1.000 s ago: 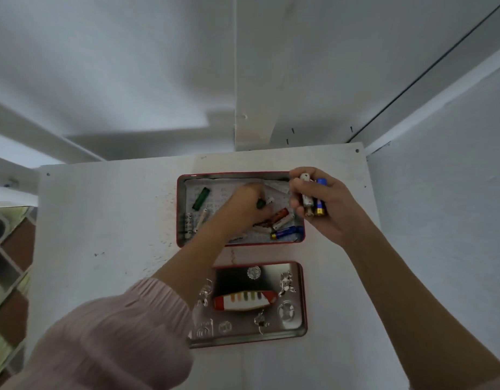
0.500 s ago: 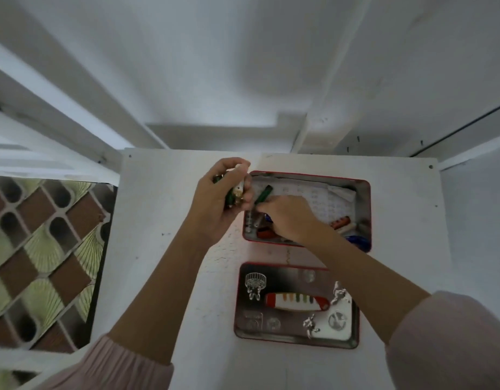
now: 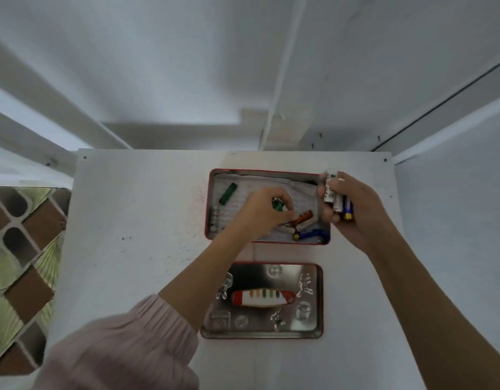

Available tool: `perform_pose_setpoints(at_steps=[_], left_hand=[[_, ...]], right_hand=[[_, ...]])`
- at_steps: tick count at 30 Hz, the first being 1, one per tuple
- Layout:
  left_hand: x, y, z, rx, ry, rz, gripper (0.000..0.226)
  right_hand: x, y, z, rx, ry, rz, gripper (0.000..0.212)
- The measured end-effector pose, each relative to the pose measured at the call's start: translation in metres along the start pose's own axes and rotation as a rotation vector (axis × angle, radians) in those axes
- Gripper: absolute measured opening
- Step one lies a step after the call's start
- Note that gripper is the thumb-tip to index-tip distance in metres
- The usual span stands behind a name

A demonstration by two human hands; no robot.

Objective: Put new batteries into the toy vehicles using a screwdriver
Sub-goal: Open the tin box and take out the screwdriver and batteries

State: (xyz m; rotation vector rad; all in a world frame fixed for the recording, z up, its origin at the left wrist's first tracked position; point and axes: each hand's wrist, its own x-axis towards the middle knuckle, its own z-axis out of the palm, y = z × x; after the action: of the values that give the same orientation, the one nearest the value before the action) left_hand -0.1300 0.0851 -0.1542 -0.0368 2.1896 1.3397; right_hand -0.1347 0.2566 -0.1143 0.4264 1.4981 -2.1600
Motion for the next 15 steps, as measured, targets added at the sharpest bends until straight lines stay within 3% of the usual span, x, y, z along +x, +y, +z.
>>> perform_pose_setpoints(at_steps=[3,12,15], left_hand=[[0.018,0.002,0.021,0.208,0.044,0.051,0.012],[0.047,-0.003,0.040,0.447,0.062,0.078,0.024],[0.044,-0.006,0.040,0.569,0.029,0.160,0.024]], right_hand=[[-0.010,-0.004,-0.011,0.083,-0.039,-0.032,0.027],[-0.033,0.000,-0.019,0.121,0.020,0.000,0.029],[-0.033,0.001,-0.020,0.115,0.056,0.007,0.031]])
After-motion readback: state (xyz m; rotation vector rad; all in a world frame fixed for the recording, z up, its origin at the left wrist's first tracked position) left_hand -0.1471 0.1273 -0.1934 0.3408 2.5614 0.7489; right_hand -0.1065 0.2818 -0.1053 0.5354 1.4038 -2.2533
